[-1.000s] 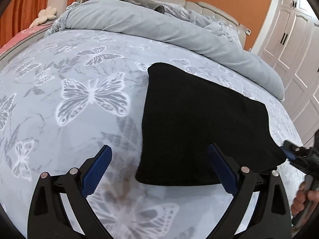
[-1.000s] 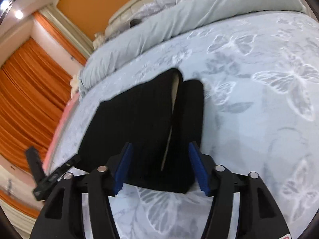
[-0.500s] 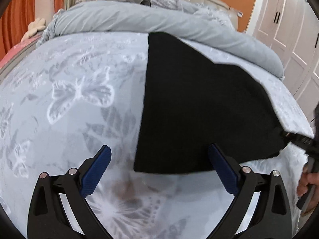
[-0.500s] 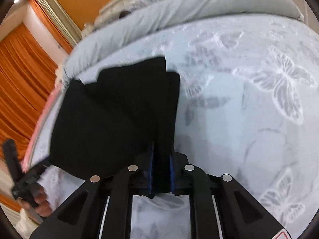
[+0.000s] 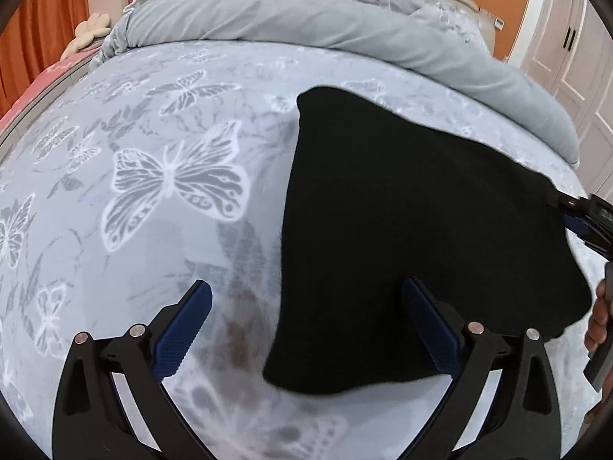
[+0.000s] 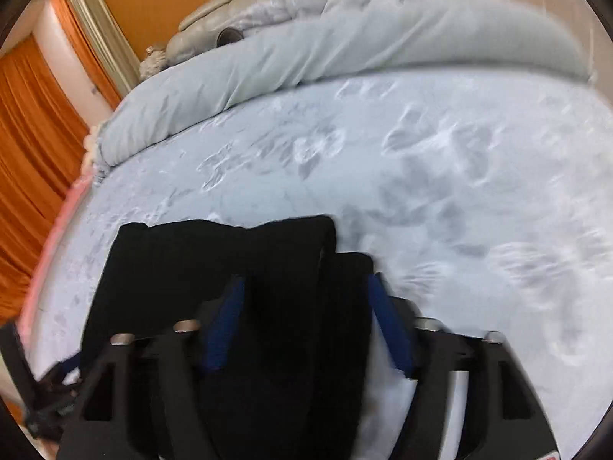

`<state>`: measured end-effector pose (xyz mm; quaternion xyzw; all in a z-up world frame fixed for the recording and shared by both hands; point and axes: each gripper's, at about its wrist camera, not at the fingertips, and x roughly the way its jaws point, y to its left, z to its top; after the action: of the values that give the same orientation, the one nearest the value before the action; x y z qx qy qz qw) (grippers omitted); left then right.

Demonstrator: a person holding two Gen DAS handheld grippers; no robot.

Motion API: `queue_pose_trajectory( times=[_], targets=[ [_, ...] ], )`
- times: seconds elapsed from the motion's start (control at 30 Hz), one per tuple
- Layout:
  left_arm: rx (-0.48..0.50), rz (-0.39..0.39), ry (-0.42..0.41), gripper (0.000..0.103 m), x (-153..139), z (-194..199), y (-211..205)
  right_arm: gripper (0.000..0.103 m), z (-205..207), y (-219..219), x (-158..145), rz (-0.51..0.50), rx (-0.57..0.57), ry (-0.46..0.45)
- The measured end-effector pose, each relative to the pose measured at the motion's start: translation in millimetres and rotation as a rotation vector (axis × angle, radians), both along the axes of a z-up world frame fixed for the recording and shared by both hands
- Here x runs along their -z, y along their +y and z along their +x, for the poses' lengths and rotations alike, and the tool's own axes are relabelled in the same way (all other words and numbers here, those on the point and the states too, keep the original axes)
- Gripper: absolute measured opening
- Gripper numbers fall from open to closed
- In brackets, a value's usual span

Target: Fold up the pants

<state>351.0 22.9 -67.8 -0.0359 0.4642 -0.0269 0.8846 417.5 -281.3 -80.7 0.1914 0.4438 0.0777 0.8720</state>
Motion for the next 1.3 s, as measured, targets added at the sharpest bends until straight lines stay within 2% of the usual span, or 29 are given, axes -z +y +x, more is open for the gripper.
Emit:
queue_pose_trajectory(
  times=[0.03, 0.07, 0.17, 0.2, 0.23, 0.27, 0.3, 0.37, 0.47, 0.57, 0.67, 0.77, 0.8, 0.9, 0.97, 1.07, 1.2, 1.3],
  targets=[
    [0.001, -0.006, 0.0, 0.098, 2, 1, 1, 0.012, 3, 0, 2, 0.008, 0.01, 0.012],
    [0.002, -0.012, -0.004, 0.098, 2, 2, 1, 0.005, 0, -4, -5, 0.022, 0.025, -0.021],
    [0.027, -0.014, -0.026, 0.098, 3, 4, -3, 0.003, -21, -17, -25, 0.044, 0.06, -0.131],
    [0.037, -0.011, -0.026, 0.098, 5, 5, -6, 0.005, -17, -19, -14, -0.002, 0.071, -0.106],
    [0.048, -0.005, -0.023, 0.098, 10, 6, -9, 0.006, -7, -18, 9, -0.037, 0.065, -0.026],
    [0.048, -0.01, -0.03, 0.098, 14, 6, -10, 0.006, -4, -17, 22, -0.037, 0.058, -0.002],
    [0.043, -0.013, -0.037, 0.098, 14, 6, -10, 0.01, -13, -21, 12, -0.01, 0.084, -0.05],
    [0.033, -0.011, -0.051, 0.098, 6, 0, -8, 0.016, -33, -27, -13, 0.035, 0.121, -0.079],
    [0.062, 0.046, -0.121, 0.098, -22, -27, -10, 0.017, -91, -26, -64, 0.009, 0.119, -0.178],
    [0.105, 0.105, -0.194, 0.098, -60, -73, -16, 0.018, -141, -23, -98, -0.016, 0.113, -0.199],
    [0.127, 0.118, -0.209, 0.098, -89, -115, -20, 0.023, -204, -14, -122, -0.054, 0.13, -0.187],
    [0.143, 0.111, -0.205, 0.098, -109, -159, -22, 0.041, -256, 1, -132, -0.103, 0.164, -0.194],
    [0.15, 0.115, -0.209, 0.098, -112, -172, -23, 0.044, -267, 7, -132, -0.11, 0.171, -0.196],
    [0.159, 0.132, -0.225, 0.098, -121, -215, -25, 0.044, -302, 30, -131, -0.179, 0.152, -0.19],
    [0.174, 0.115, -0.207, 0.098, -119, -241, -24, 0.044, -324, 44, -125, -0.22, 0.153, -0.19],
    [0.18, 0.083, -0.195, 0.098, -109, -268, -22, 0.044, -348, 55, -108, -0.194, 0.144, -0.168],
    [0.171, 0.096, -0.207, 0.098, -94, -285, -22, 0.044, -368, 62, -87, -0.178, 0.155, -0.148],
    [0.188, 0.147, -0.237, 0.098, -91, -291, -27, 0.044, -370, 74, -81, -0.228, 0.123, -0.148]
  ],
)
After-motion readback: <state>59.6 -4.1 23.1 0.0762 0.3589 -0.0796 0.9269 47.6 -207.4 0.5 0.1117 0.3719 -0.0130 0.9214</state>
